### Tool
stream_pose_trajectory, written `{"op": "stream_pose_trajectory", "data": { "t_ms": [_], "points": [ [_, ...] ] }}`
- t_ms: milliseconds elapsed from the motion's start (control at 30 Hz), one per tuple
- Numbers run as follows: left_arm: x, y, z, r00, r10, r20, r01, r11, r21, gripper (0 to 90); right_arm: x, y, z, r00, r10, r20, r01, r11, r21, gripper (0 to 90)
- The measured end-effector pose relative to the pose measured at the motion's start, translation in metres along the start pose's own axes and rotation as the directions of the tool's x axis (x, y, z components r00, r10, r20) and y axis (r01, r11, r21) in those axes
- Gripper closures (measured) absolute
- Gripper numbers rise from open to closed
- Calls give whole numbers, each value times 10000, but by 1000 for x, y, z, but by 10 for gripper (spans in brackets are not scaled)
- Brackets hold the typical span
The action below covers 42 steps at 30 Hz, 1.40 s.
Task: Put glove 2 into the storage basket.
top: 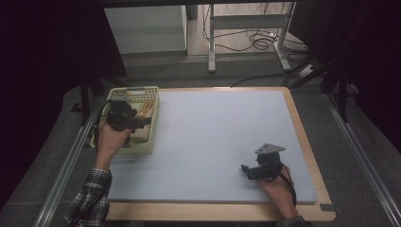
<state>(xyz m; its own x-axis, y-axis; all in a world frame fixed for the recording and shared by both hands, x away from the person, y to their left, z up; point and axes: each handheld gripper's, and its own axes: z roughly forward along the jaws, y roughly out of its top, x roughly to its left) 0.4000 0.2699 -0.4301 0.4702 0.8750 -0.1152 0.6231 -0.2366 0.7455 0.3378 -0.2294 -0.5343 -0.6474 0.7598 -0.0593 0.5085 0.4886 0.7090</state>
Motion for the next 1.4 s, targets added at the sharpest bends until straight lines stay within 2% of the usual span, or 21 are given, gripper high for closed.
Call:
{"op": "stream_pose_trajectory", "data": {
  "t_ms": [233,500,1000,1400],
  "points": [
    [-17,4,2,9990,380,230,-378,9993,-78,3,0,0,0,10000,-3,-1,3,10000,0,51],
    [-36,8,6,9951,778,614,-762,9967,-272,6,0,0,0,10000,-22,6,22,10000,-8,51],
    [-75,11,20,9803,1625,1119,-1603,9867,-287,6,0,0,0,10000,-28,7,28,10000,-10,51],
    [-94,6,36,9720,1829,1476,-1824,9831,-170,6,0,0,0,10000,-12,-1,12,10000,-5,52]
  ]
}}
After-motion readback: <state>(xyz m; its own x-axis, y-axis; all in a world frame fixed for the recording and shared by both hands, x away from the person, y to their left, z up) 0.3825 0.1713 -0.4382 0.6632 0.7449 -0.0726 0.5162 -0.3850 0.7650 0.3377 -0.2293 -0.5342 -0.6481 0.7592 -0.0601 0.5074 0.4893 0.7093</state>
